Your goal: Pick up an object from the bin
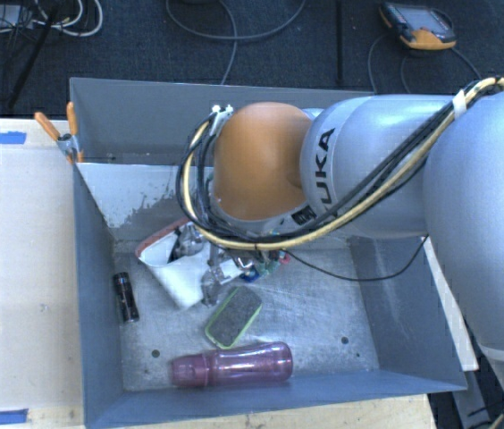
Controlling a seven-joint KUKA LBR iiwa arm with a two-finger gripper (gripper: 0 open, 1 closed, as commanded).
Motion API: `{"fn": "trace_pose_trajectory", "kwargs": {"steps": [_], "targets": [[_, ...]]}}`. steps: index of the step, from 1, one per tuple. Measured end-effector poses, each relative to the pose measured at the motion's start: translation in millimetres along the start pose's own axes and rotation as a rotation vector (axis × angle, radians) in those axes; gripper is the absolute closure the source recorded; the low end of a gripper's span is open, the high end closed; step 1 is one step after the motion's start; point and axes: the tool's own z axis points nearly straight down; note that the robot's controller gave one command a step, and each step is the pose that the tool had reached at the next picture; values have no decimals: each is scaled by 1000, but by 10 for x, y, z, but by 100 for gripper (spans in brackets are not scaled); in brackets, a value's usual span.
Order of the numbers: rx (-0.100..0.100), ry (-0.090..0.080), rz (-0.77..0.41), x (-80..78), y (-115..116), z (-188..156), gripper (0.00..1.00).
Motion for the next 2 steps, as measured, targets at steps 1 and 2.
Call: {"fn": "trace_pose_trajectory", "kwargs": {"steps": [1, 2], "targets": [[0, 10, 0, 284, 173, 170, 100], [-3, 21, 1, 192, 172, -190, 100]]}}
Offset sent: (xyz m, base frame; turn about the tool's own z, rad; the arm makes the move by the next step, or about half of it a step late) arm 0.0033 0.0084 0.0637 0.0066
